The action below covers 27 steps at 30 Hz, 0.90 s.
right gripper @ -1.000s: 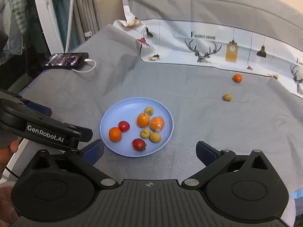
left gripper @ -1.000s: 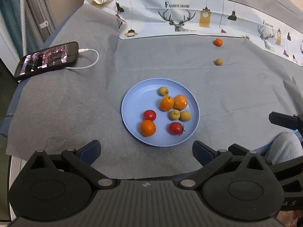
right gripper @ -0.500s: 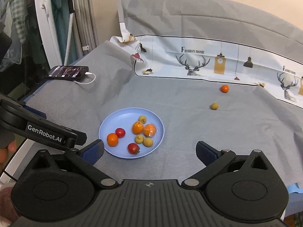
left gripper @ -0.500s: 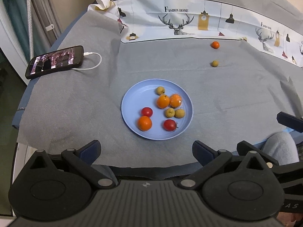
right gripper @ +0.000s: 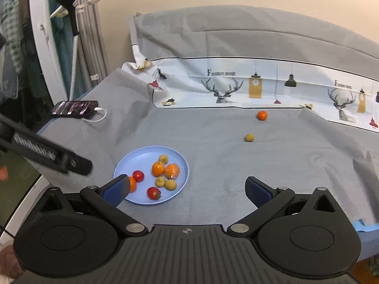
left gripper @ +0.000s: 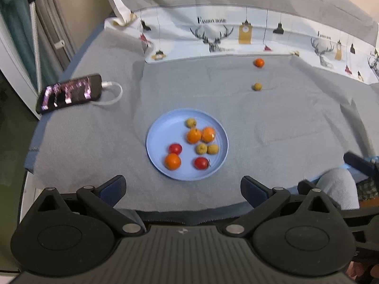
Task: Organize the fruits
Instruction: 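Lift both open tools away from the plate toward the loose fruits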
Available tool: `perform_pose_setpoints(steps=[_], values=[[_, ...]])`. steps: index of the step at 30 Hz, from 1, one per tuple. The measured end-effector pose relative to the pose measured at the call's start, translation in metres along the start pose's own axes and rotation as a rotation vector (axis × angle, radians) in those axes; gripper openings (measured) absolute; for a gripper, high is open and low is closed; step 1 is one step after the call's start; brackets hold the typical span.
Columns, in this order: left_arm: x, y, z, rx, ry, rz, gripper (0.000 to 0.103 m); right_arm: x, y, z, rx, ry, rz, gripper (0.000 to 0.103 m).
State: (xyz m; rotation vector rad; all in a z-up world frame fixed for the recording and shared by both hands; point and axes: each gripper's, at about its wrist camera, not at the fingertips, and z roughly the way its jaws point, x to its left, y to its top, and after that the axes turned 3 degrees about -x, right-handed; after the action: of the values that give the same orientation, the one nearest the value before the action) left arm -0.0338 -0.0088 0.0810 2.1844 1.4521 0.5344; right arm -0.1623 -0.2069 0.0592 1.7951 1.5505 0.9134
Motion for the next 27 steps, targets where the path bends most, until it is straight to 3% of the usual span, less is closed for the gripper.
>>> perform_pose_setpoints(steps=[5,9,27], values=[[-0.002,0.016,-0.02,-0.007,0.0,0.0,0.103,-0.012,0.0,-0.004,0.004,-0.013,0.038,0.102],[-0.002,0.031,-0.037,0.012,-0.043,0.006,0.103,-0.02,0.003,-0.005,0.016,-0.018,0.071,0.102],[-0.042,0.124,-0.18,-0.245,-0.041,0.177,0.103,-0.062,0.018,-0.003,0.012,-0.089,0.158,0.102]])
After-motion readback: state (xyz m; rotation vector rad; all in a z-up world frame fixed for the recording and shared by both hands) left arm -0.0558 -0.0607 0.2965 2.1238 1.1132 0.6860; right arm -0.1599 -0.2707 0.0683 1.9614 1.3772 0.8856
